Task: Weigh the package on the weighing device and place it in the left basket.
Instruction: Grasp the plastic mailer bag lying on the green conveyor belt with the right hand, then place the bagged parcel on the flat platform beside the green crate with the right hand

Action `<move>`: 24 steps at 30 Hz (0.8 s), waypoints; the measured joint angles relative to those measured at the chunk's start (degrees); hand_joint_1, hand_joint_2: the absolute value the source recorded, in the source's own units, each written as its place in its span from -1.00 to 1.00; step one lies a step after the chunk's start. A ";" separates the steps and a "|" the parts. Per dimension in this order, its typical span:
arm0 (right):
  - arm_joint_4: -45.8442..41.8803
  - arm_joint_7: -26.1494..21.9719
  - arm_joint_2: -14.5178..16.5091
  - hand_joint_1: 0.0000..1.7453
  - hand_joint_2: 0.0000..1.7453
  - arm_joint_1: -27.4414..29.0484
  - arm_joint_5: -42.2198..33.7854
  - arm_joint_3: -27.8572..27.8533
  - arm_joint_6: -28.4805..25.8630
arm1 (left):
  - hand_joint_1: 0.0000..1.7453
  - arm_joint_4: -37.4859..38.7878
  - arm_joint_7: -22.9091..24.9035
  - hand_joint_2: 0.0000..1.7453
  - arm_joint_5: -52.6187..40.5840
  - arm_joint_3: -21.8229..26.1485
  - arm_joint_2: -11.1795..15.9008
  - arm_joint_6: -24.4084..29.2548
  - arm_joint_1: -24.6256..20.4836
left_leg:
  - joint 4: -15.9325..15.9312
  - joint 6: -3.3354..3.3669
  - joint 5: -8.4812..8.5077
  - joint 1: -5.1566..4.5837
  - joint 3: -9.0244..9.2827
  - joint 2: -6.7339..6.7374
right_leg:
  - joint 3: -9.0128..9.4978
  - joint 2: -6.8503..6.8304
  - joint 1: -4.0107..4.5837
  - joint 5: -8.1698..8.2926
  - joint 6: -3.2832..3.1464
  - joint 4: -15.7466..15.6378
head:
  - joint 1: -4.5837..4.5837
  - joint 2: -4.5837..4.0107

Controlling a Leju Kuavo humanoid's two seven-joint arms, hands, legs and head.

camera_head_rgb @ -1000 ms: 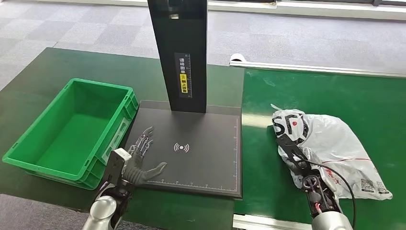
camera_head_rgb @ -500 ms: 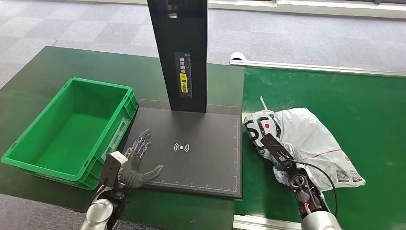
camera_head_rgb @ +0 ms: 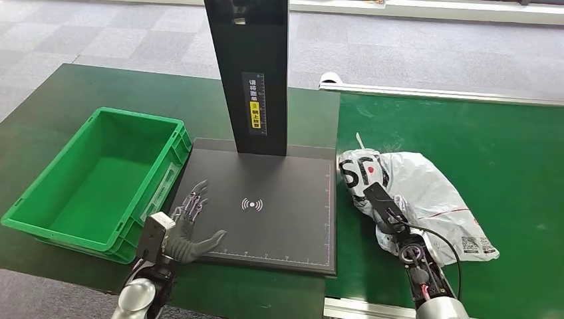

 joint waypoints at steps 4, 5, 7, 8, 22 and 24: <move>-6.86 -7.83 0.82 1.00 1.00 2.66 -10.99 -2.14 -9.73 | -1.00 -0.73 -0.58 1.00 0.10 -0.01 0.10 0.49 0.59 | 0.01 0.00 0.00 0.00 -0.07 -0.09 | -0.07 -0.03 0.00 0.00 0.00 0.00 | 0.00 0.00; -9.04 -9.14 0.97 1.00 1.00 3.47 -13.21 -2.64 -11.12 | -1.00 -0.76 -0.80 1.00 -0.08 -0.01 0.12 0.77 0.62 | 0.00 0.00 0.00 0.00 -0.08 -0.10 | -0.08 -0.02 0.00 0.00 0.00 0.00 | 0.00 0.00; -13.23 -10.99 1.21 1.00 1.00 5.13 -16.07 -3.31 -12.95 | -1.00 -0.77 -1.24 1.00 -0.45 -0.03 0.15 1.35 0.61 | 0.00 0.00 0.00 0.00 -0.09 -0.07 | -0.10 -0.02 0.00 0.00 0.00 0.00 | 0.00 0.00; -15.03 -11.83 1.30 1.00 1.00 5.86 -16.56 -3.50 -13.81 | -1.00 -0.77 -1.40 1.00 -0.53 -0.04 0.17 1.50 0.60 | 0.00 0.00 0.00 0.00 -0.09 -0.06 | -0.11 -0.01 0.00 0.00 0.00 0.00 | -0.01 0.00; -35.46 -22.31 4.06 1.00 1.00 12.32 -18.56 -3.68 -26.58 | -1.00 -0.48 -2.32 1.00 -1.09 -0.85 0.11 2.17 -0.53 | 0.00 0.00 0.00 0.00 -0.11 -0.06 | -0.14 -0.01 0.00 0.00 0.00 0.00 | 0.00 -0.01; -38.27 -22.48 4.64 1.00 1.00 13.12 -18.88 -3.58 -26.34 | -1.00 -0.32 -2.32 1.00 -1.70 -0.89 0.10 2.70 -1.01 | 0.00 0.00 0.00 0.00 -0.11 -0.04 | -0.14 -0.01 0.00 0.00 0.00 0.00 | -0.01 -0.01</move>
